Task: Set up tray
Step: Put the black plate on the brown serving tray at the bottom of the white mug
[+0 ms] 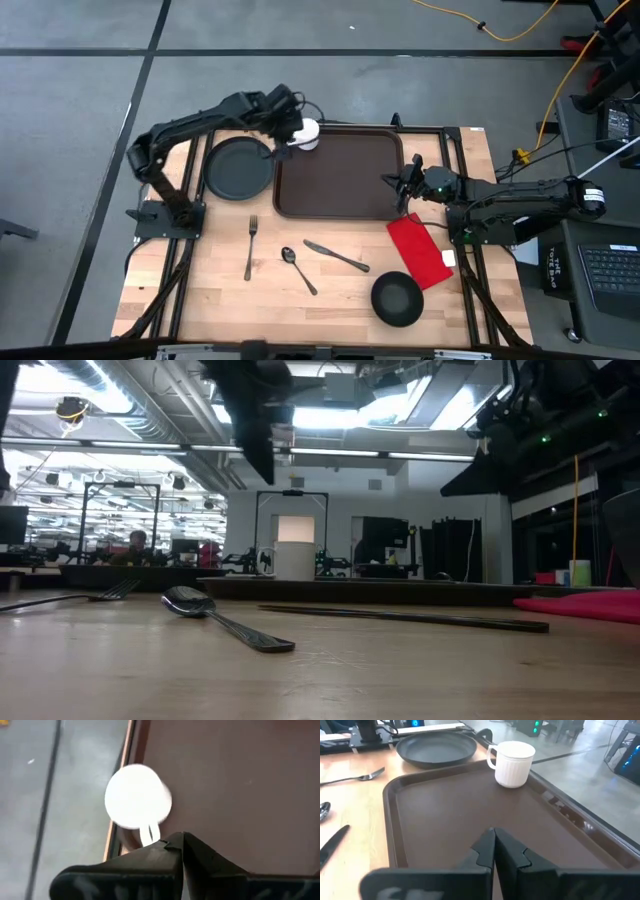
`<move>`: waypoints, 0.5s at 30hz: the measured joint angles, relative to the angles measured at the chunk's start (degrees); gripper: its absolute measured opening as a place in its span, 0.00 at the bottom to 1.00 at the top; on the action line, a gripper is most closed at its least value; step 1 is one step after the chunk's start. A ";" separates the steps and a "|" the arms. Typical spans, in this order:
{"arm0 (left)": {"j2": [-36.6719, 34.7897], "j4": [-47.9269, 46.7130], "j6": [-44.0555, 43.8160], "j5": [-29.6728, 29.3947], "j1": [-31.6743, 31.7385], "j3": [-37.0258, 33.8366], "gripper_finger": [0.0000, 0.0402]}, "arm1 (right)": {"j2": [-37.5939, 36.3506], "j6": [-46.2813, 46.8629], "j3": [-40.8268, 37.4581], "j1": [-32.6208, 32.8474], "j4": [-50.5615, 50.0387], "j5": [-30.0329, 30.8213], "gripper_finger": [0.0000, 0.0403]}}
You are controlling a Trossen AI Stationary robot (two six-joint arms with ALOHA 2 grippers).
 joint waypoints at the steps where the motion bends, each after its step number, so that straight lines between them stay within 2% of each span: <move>1: -1.61 -0.18 -1.17 -1.10 -0.82 -1.59 0.01 | 0.00 0.01 0.00 -0.02 0.10 0.01 0.03; 9: -9.97 -2.51 -11.65 -2.88 -6.55 -8.72 0.01 | 0.00 -0.05 0.00 -0.03 0.08 0.00 0.03; 15: -11.34 -9.34 -20.44 -11.81 -10.26 -9.99 0.01 | 0.00 0.04 0.00 -0.03 0.08 0.00 0.03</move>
